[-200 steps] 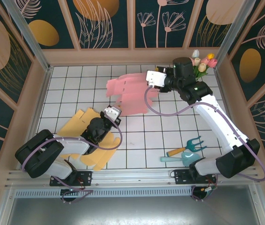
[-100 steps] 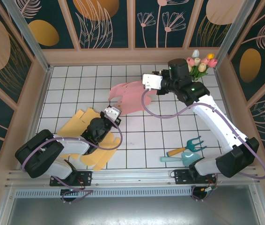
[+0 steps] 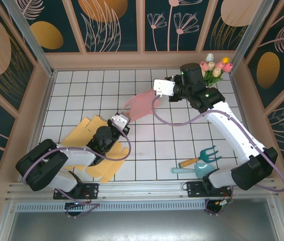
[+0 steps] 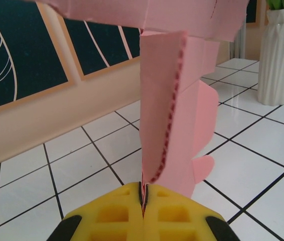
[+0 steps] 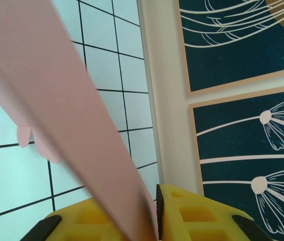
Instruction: Fold the paper box
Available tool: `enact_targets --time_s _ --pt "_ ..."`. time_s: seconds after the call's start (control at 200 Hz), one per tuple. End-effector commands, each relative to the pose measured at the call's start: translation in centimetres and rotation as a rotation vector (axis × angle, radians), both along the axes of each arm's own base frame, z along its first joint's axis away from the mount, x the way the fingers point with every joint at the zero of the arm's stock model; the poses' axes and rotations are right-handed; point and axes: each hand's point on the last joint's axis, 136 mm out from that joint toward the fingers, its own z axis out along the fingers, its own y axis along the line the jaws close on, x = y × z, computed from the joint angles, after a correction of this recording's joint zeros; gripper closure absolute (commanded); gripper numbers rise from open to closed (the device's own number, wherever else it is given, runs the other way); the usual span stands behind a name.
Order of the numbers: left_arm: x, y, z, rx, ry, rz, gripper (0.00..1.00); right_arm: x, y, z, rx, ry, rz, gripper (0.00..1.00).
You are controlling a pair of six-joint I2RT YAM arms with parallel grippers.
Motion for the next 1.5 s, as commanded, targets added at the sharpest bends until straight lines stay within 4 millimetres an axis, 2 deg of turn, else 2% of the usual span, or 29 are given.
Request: enact_targets --time_s 0.0,0.04,0.1,0.2,0.28,0.345,0.5,0.611,0.686,0.821,0.946,1.031,1.086,1.191,1.251,1.351,1.441,1.496 --pt "-0.8 -0.3 2.1 -0.078 -0.04 -0.036 1.0 -0.2 -1.2 0.4 -0.01 -0.01 -0.016 0.81" --pt "-0.8 -0.4 2.2 -0.082 -0.039 -0.043 1.0 -0.2 -1.5 0.5 -0.01 -0.007 -0.02 0.86" --pt "-0.7 -0.5 2.2 -0.085 -0.028 -0.044 1.0 -0.2 -1.8 0.7 -0.012 -0.003 -0.03 1.0" --pt "-0.4 -0.7 2.5 -0.127 0.021 -0.034 1.0 -0.3 -1.8 1.7 0.013 0.023 -0.063 1.0" --pt "-0.8 -0.3 3.6 -0.215 0.047 -0.036 0.82 -0.5 -1.9 2.9 0.041 0.005 -0.088 1.0" --pt "-1.1 0.6 4.8 -0.291 0.067 -0.012 0.7 -0.4 -2.7 3.5 0.046 0.019 -0.137 1.0" --pt "-1.8 3.5 8.5 -0.456 0.07 0.072 0.62 -1.1 -5.1 2.4 -0.035 0.094 -0.228 1.0" --pt "-2.1 5.7 10.1 -0.508 0.081 0.151 0.61 -3.4 -5.8 2.0 -0.091 0.136 -0.257 1.0" --pt "-2.6 8.3 10.7 -0.579 0.079 0.242 0.6 -5.2 -6.6 2.5 -0.088 0.148 -0.275 1.0" --pt "-3.8 11.8 12.1 -0.723 0.092 0.344 0.58 -9.9 -5.8 3.9 -0.054 0.197 -0.205 1.0" --pt "-4.4 13.4 13.1 -0.788 0.119 0.39 0.59 -13.3 -4.6 5.7 0.003 0.253 -0.133 1.0" --pt "-4.4 13.9 13.3 -0.785 0.138 0.424 0.59 -14.7 -3.9 4.8 -0.03 0.311 -0.102 1.0" --pt "-4.3 14.0 13.3 -0.774 0.151 0.445 0.59 -14.4 -4.1 3.0 -0.091 0.341 -0.127 1.0" --pt "-4.0 13.9 13.2 -0.743 0.171 0.47 0.59 -12.6 -4.8 -2.9 -0.299 0.409 -0.195 1.0" --pt "-3.8 13.7 13.0 -0.727 0.183 0.475 0.6 -11.0 -4.5 -5.3 -0.377 0.428 -0.211 1.0" --pt "-3.5 12.7 12.3 -0.691 0.203 0.45 0.61 -7.9 -2.3 -6.5 -0.356 0.447 -0.182 1.0" --pt "-3.0 10.7 11.6 -0.659 0.236 0.378 0.64 -5.0 -0.4 -6.9 -0.306 0.439 -0.153 1.0" --pt "-2.6 9.1 11.2 -0.636 0.264 0.327 0.66 -3.5 -0.1 -8.1 -0.313 0.442 -0.145 1.0"
